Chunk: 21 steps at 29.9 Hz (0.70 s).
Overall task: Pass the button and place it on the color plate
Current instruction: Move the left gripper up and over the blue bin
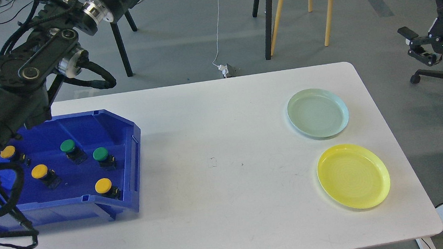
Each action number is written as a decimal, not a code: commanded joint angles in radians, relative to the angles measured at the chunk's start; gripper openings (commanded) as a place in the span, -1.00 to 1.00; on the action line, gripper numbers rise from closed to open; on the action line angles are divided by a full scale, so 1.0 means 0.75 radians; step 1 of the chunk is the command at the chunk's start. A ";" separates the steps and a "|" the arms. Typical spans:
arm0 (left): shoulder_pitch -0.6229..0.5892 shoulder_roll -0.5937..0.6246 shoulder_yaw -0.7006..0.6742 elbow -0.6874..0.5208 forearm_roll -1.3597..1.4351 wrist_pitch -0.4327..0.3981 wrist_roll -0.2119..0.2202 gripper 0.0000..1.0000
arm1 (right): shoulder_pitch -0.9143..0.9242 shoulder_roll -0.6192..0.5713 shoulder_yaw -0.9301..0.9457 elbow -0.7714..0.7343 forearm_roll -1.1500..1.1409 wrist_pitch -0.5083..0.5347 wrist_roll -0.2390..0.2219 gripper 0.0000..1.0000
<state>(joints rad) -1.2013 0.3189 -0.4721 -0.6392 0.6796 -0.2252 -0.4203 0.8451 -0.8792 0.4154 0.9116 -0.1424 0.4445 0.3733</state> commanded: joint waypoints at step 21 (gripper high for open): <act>0.051 -0.057 -0.152 0.126 -0.274 0.110 -0.091 1.00 | 0.012 -0.004 0.011 -0.013 0.000 0.003 -0.003 0.99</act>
<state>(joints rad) -1.1629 0.2799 -0.5833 -0.5419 0.4798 -0.1922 -0.4889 0.8513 -0.8802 0.4237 0.9020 -0.1416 0.4462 0.3722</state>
